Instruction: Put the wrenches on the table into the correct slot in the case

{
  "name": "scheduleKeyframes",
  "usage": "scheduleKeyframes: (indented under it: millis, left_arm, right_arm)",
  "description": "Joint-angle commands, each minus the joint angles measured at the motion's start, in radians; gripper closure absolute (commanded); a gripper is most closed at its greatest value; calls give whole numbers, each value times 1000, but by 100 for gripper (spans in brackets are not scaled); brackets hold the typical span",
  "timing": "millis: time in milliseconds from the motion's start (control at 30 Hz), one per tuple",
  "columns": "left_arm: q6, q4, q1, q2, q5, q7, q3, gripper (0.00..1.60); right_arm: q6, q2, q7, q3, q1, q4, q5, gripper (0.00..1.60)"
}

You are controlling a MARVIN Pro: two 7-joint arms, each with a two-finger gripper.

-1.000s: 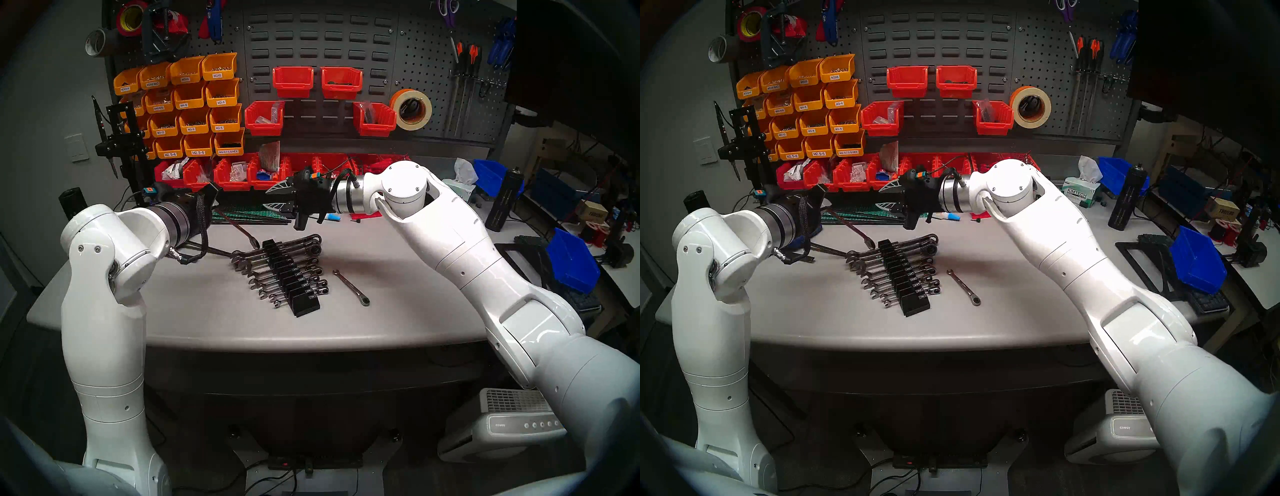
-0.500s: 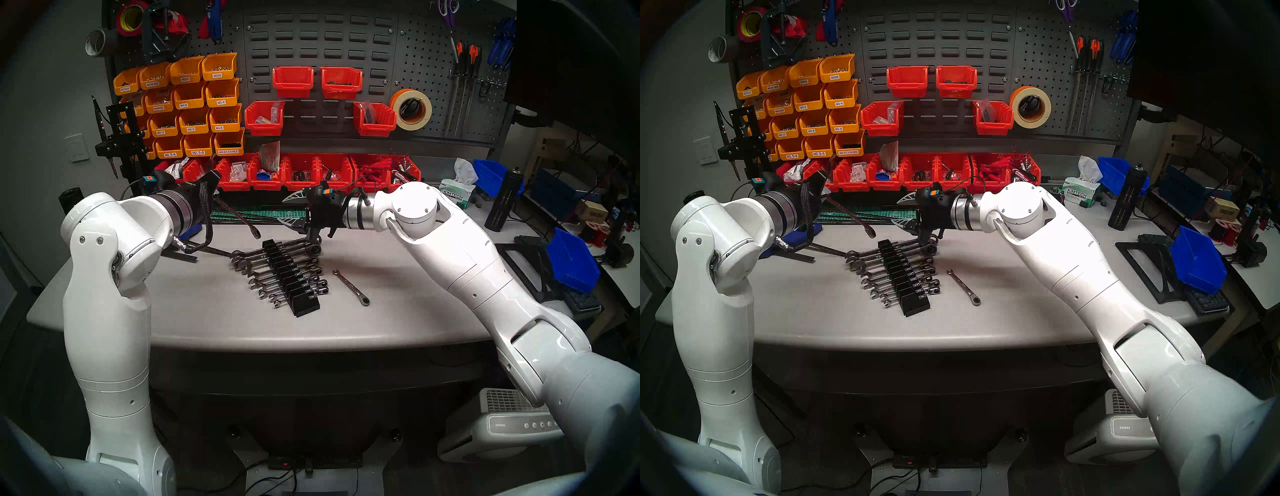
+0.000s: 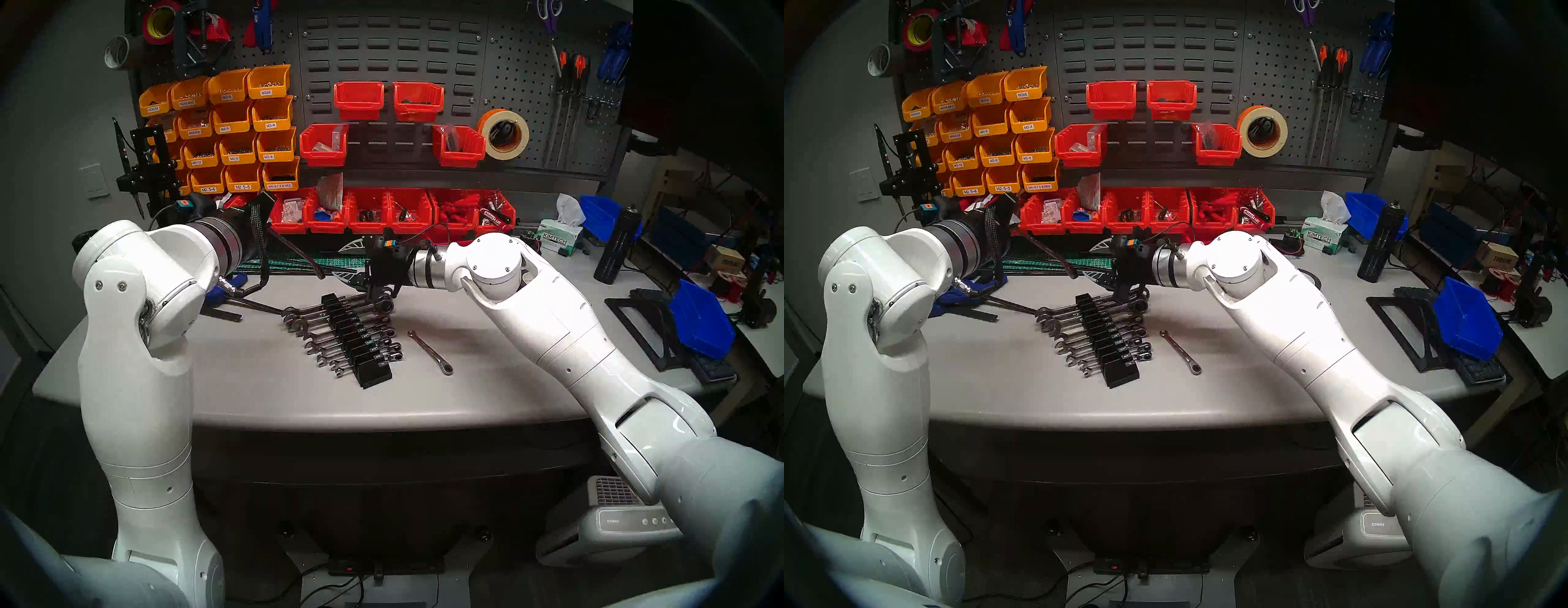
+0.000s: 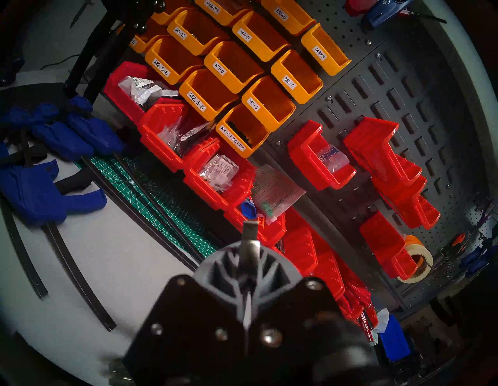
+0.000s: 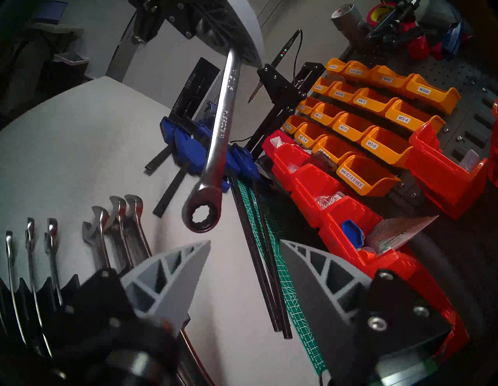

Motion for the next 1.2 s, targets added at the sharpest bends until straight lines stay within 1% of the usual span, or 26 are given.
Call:
scheduleKeyframes:
  millis: [0, 67, 433, 533, 600, 667, 767, 900, 1000, 1167]
  left_arm:
    - [-15, -39, -54, -9, 2, 0, 5, 160]
    - [-20, -39, -55, -12, 6, 2, 8, 160]
    - [-27, -43, -51, -19, 5, -10, 9, 160]
    - [-28, -47, -47, -20, 3, -12, 6, 160]
    - [-27, -48, -45, -22, -4, -6, 0, 160]
    - [-28, -45, -46, -25, -9, 2, -5, 160]
    - [-29, -43, -52, -28, -20, 8, -14, 160]
    - [-28, -45, -58, -29, -27, 10, -18, 160]
    - [-28, -45, -59, -28, -26, 9, -17, 160]
    - [-28, -45, -60, -29, -28, 12, -14, 160]
  right_arm:
    - [-7, -46, -7, 28, 48, -13, 26, 53]
    - [-9, -43, -3, 28, 51, -16, 22, 50]
    - [0, -20, 31, 47, 50, -29, 52, 60]
    - [3, -13, 48, 62, 44, -37, 72, 58]
    - [1, -1, 65, 75, 37, -46, 84, 53]
    - [-7, 9, 70, 82, 30, -53, 87, 55]
    - [-19, 26, 76, 87, 19, -63, 84, 57]
    - [-27, 30, 71, 99, 13, -60, 87, 56]
    - [-26, 42, 69, 113, -1, -84, 97, 58]
    - [-59, 34, 58, 116, -20, -47, 101, 40]
